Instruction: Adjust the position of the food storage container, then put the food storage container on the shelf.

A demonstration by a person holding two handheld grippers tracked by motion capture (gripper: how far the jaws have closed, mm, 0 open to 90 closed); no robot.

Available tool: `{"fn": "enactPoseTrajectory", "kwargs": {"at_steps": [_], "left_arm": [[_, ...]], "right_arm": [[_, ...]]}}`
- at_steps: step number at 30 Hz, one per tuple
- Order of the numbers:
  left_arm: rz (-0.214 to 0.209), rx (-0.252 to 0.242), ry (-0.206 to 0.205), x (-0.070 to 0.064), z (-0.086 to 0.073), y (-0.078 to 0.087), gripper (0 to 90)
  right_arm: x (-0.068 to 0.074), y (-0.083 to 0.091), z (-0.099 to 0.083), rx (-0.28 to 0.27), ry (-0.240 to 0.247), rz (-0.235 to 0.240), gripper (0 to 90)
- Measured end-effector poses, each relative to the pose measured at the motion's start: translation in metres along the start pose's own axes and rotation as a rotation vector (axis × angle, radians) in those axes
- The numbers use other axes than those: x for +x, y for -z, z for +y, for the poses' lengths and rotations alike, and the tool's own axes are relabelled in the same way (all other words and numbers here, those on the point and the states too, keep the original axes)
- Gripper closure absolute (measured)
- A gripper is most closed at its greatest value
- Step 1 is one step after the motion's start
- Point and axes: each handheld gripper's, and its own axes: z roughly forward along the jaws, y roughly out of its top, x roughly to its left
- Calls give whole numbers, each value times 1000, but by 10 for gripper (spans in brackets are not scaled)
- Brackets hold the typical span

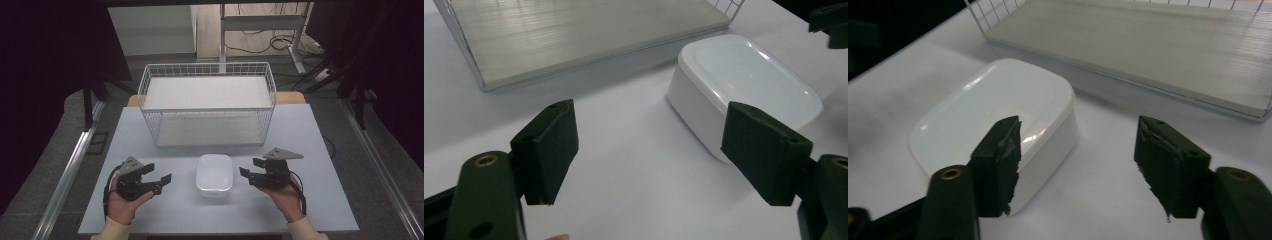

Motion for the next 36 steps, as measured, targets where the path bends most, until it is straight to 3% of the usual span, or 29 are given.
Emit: {"fn": "enactPoseTrajectory", "kwargs": {"at_steps": [4, 15, 19, 30, 36], "left_arm": [[-7, 0, 4, 0, 0, 0, 221], [-65, 8, 33, -7, 7, -5, 241], [-88, 13, 71, -7, 12, -8, 252], [-190, 73, 138, -17, 47, -43, 261], [-221, 95, 149, -16, 43, -51, 262]], "right_arm": [[-4, 7, -3, -33, -55, 57, 302], [-4, 9, -1, -12, -77, 70, 291], [-4, 8, 0, -13, -94, 82, 297], [-3, 0, 23, -9, -131, 98, 331], [0, -4, 20, -1, -132, 116, 346]]}}
